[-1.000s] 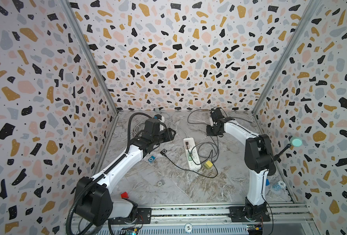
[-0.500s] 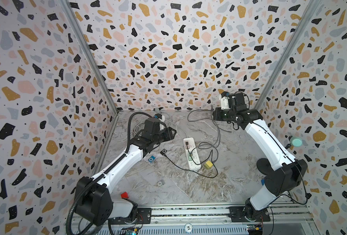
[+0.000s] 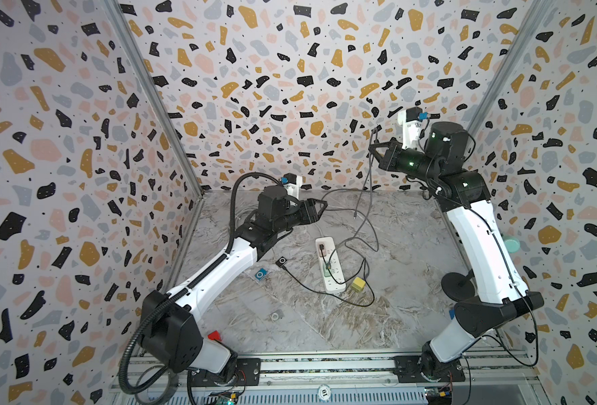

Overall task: Charge mp3
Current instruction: Adjust the charging cable at the center of the board.

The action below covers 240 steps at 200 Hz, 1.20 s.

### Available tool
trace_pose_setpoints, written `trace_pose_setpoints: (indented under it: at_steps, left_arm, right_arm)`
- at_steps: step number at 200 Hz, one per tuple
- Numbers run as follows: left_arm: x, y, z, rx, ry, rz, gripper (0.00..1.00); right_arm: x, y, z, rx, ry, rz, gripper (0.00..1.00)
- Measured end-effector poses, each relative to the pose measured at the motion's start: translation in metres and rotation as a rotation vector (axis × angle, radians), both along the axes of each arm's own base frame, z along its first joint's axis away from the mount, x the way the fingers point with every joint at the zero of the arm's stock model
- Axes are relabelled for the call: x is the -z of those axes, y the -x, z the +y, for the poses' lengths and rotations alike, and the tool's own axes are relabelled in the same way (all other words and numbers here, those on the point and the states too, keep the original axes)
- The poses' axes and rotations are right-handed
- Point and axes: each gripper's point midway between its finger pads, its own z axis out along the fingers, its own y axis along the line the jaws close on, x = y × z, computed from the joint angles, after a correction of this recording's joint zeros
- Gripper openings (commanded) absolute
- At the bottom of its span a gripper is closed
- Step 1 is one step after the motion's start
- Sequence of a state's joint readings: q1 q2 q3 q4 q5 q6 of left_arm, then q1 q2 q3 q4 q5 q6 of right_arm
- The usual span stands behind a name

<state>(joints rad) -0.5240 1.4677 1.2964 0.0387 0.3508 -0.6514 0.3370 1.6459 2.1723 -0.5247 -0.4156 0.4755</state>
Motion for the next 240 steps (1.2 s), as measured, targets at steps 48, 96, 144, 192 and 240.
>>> trace_pose_setpoints:
  at_steps: [48,96,144,192,240]
  left_arm:
    - [-0.056,-0.001,-0.023,0.041,0.112,-0.149,0.71]
    - [-0.067,-0.013,-0.044,0.036,0.133,-0.205,0.77]
    - [-0.071,-0.017,-0.052,0.042,0.138,-0.254,0.8]
    - [-0.071,-0.001,-0.04,0.044,0.105,-0.329,0.84]
    - [-0.07,0.013,-0.026,0.039,0.079,-0.373,0.83]
  right_arm:
    - [-0.034,0.015,0.015,-0.097,-0.084,-0.076,0.0]
    - [-0.046,0.032,0.032,-0.205,-0.133,-0.087,0.0]
    - [-0.043,0.049,0.051,-0.301,-0.133,-0.079,0.0]
    - [-0.009,0.038,0.049,-0.297,-0.099,0.002,0.0]
    - [0.035,0.028,0.021,-0.216,-0.059,0.107,0.0]
